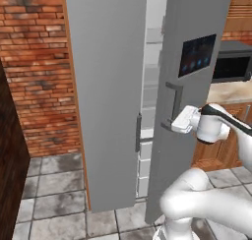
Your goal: There's a fish in the fridge that needs to be moved to the freezer for freezing. Pick up the fish from the fridge, place it on any shelf in the freezer, and close the fridge and freezer doors when done.
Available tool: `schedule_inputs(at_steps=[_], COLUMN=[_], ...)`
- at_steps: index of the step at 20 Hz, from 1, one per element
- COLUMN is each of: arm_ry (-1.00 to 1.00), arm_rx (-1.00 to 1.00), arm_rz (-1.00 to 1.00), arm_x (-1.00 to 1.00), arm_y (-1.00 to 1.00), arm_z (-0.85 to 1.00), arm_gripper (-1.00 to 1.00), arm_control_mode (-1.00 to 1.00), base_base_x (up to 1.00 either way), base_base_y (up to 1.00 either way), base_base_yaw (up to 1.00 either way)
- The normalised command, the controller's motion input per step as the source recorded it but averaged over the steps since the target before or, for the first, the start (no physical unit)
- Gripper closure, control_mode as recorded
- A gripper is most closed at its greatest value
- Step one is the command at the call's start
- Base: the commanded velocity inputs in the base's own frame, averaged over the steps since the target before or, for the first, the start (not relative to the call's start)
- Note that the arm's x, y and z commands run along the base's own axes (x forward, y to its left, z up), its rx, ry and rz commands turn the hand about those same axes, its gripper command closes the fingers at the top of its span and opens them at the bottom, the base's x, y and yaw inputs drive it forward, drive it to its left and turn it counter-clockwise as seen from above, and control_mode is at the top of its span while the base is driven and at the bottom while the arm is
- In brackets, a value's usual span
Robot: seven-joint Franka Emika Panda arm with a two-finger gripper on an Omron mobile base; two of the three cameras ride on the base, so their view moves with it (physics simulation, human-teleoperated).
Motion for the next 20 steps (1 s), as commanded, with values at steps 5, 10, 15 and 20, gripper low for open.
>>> schedule_inputs(at_steps=[5,10,15,20], arm_ry=[0.03,0.0,-0.02,-0.13], arm_rx=[-0.04,-0.01,0.0,0.04], arm_rz=[0.01,0.01,0.04,0.14], arm_x=[0.6,0.68,0.7,0.61], arm_y=[0.99,0.84,0.55,0.12], arm_z=[0.22,0.15,0.1,0.07], arm_gripper=[-1.0,-1.0,-1.0,-1.0], arm_control_mode=[-1.0,-1.0,-1.0,-1.0], base_base_x=[0.0,0.0,0.0,0.0], base_base_y=[0.0,0.0,0.0,0.0], base_base_yaw=[0.0,0.0,0.0,0.0])
